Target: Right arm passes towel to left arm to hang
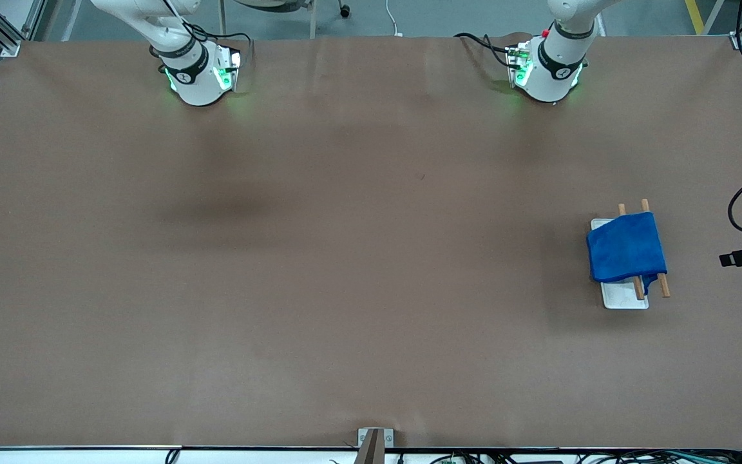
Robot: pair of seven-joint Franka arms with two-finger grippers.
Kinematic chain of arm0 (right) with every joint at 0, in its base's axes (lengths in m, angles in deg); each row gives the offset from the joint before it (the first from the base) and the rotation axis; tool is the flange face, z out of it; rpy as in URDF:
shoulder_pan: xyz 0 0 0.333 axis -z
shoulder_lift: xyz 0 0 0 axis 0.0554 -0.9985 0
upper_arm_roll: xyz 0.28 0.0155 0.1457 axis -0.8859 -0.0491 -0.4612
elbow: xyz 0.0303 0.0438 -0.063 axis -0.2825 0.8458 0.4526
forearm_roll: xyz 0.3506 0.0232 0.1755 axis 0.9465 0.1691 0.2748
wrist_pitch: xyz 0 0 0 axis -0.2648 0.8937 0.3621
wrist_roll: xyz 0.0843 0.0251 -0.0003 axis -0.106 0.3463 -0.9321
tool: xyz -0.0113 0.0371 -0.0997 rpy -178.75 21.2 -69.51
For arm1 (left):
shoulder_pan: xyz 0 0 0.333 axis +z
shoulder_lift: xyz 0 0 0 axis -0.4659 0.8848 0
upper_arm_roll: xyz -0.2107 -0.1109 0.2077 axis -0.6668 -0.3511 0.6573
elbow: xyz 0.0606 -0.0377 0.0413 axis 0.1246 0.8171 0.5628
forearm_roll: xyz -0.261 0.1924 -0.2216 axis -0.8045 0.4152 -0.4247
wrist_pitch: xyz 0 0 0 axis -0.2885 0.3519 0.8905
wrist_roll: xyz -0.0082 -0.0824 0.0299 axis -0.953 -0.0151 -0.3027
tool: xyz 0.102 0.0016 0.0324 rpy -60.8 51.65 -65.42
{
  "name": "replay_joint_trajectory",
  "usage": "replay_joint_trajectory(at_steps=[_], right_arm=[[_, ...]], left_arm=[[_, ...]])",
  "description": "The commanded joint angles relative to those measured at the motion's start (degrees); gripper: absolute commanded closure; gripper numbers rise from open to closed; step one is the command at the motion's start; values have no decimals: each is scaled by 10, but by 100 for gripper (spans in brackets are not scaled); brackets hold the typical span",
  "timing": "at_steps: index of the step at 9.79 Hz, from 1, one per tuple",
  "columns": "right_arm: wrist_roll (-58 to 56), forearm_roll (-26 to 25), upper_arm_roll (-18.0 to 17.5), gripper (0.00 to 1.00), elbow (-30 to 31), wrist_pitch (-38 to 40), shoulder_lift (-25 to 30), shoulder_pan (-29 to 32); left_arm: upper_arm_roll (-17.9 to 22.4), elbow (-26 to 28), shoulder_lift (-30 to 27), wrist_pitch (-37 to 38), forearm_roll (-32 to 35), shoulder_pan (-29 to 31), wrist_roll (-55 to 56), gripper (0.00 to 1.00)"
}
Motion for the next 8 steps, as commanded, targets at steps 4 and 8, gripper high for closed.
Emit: replay_joint_trajectory(at_steps=[4,8], right_arm=[[10,4,-3,0,6,2,6,3],[10,4,-3,0,6,2,6,3]], left_arm=[[-31,23,-97,47,13,-3,15,0],[-93,25,-177,85,8,-2,34,0]])
